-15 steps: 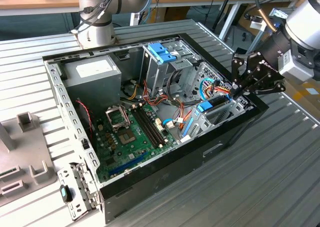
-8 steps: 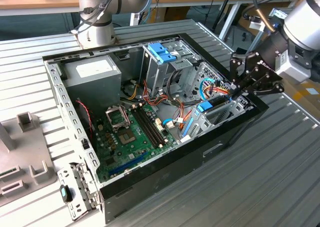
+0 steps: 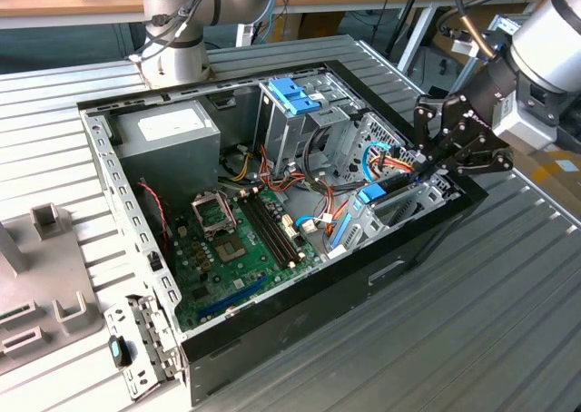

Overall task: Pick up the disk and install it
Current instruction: 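Insert the first disk wire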

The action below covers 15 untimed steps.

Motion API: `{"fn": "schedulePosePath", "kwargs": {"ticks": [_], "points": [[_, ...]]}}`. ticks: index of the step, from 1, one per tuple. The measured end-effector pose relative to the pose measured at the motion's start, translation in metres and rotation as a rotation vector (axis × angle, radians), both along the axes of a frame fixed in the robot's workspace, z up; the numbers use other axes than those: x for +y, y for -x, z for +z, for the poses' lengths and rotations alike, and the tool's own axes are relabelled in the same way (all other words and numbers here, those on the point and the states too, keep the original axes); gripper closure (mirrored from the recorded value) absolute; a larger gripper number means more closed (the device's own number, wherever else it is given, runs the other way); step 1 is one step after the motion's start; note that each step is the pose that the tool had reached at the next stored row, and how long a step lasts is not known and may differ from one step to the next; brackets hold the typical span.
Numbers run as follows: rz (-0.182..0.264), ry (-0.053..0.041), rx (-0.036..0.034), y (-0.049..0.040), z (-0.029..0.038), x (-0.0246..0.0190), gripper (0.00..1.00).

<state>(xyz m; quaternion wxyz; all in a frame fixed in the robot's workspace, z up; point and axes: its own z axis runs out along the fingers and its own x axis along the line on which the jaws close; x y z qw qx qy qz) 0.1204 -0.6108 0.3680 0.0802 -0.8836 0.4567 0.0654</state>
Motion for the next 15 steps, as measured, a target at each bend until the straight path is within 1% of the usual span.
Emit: {"fn": "schedulePosePath", "kwargs": {"ticks": [9,15], "points": [[-0.039,0.0,-0.0001,0.0034,-0.0001,0.0,0.84],[-0.089,0.0001,-0.0001,0.0043,-0.0001,0.0,0.84]]}}
